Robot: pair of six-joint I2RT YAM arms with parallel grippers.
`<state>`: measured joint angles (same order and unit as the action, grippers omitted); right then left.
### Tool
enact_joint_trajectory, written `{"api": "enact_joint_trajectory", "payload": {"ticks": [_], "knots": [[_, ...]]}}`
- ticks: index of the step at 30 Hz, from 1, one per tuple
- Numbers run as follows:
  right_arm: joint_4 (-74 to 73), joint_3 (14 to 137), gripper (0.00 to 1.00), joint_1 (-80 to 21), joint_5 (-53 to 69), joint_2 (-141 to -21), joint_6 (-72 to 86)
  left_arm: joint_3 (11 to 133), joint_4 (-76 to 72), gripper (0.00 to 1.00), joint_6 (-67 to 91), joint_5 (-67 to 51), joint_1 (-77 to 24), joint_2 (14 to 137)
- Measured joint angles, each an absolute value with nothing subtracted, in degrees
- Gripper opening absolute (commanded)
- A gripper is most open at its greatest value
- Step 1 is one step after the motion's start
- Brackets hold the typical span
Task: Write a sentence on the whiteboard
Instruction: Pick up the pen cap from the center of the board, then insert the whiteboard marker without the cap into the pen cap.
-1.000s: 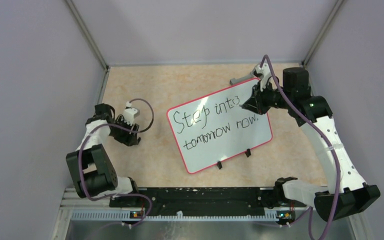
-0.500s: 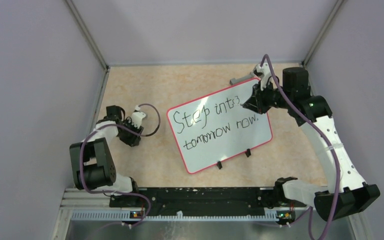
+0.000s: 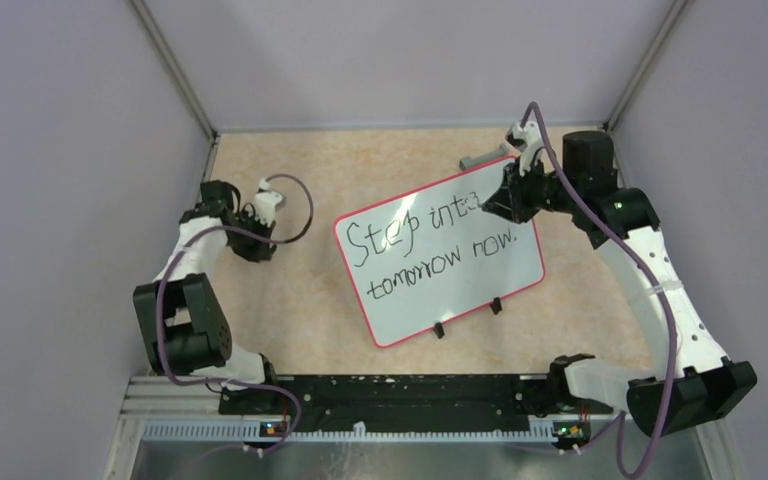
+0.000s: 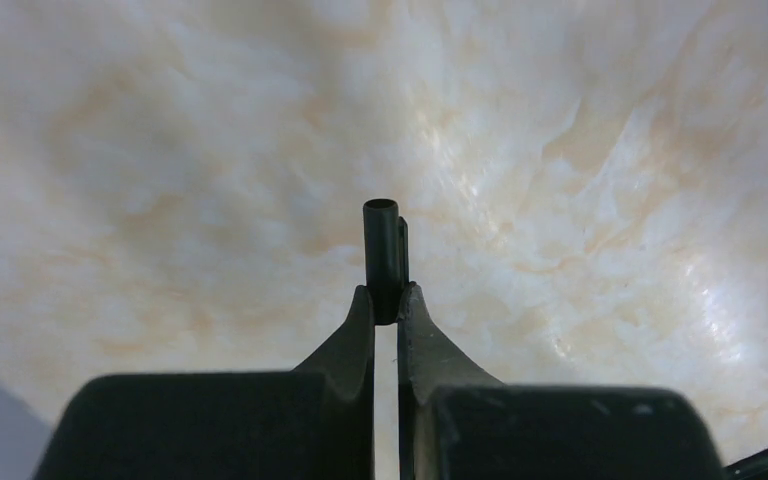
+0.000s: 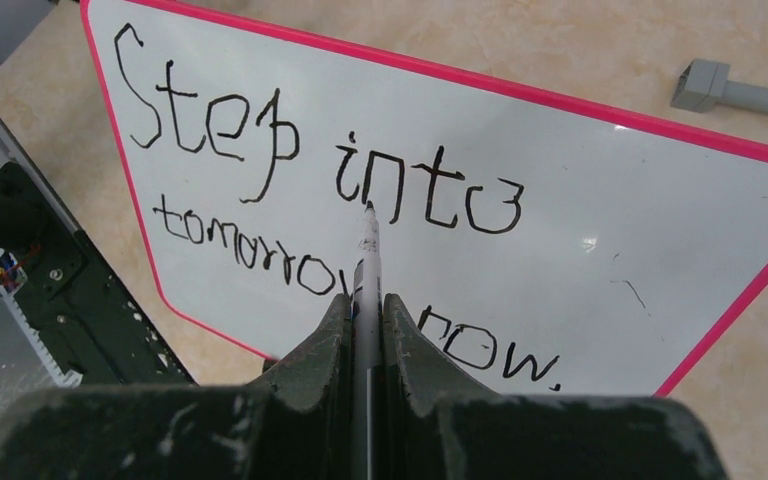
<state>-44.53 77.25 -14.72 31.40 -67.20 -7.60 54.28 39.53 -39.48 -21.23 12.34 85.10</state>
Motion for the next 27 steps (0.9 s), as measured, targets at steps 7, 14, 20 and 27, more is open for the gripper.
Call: {"api": "enact_joint_trajectory", "payload": {"ticks": [7,14,20,27], "knots": [[-42.02,77.25,0.0,-14.72,34.24,-67.26,-4.84,80.79,48.38,0.0,-36.32,-29.54,12.32,84.58],[-39.48,77.23,0.0,-14.72,38.11,-67.29,-2.0,100.27,55.29,0.0,-34.59,-36.99,5.13,82.17],[-38.65,77.01,0.0,-14.72,40.34,-67.13,-0.86,105.89,59.18,0.0,-33.95,-44.36,-5.78,79.44],[-35.53,70.87,0.0,-14.72,46.5,-65.19,3.79,101.6,63.26,0.0,-36.23,-44.01,-20.6,78.78]]}}
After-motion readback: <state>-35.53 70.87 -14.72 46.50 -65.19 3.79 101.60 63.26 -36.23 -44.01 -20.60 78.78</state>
